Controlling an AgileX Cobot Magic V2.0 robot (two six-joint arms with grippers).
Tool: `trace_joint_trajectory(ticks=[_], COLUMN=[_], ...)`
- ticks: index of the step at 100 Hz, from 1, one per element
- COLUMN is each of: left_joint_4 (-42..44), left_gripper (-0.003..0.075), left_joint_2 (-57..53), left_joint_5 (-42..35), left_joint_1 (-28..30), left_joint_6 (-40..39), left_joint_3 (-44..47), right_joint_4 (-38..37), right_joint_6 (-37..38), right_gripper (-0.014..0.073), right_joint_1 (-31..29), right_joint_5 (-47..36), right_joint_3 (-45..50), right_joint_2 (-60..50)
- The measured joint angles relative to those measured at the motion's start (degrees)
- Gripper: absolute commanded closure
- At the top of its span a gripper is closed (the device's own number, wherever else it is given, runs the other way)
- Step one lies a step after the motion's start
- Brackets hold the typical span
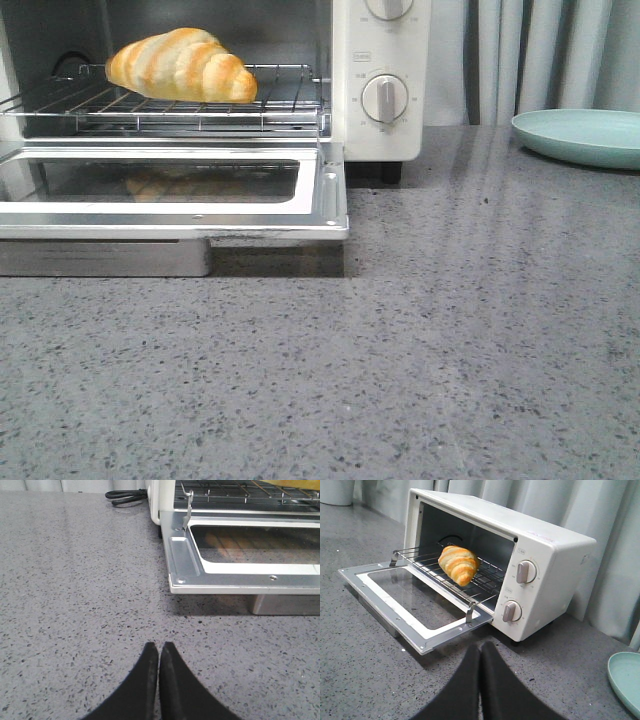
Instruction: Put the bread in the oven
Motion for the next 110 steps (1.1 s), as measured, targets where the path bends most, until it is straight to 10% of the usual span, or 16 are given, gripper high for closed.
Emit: trace_joint_trajectory(ticks=[43,84,110], left_joint_4=[0.00,0.00,0.00], left_gripper=[0.0741,0.0741,0.0741], left_joint_2=[0.00,0.00,0.00], left_joint_5=[0.00,0.00,0.00], left_joint_1=[0.00,0.00,0.00], left_joint_6=[0.00,0.00,0.00], left_joint_3=[0.00,0.00,0.00], right_joint_4=[0.00,15.12,16.08], right_joint_6=[0.00,0.00,0.00], right_gripper=[0.0662,0.0662,0.0662], right_joint_1=[-2.20,-38.94,-46.92], right_joint_5=[2.94,-23.65,-15.14], right_joint_3=[0.23,24.34,27.22], right_joint_2=[0.00,-0.54,-10.39])
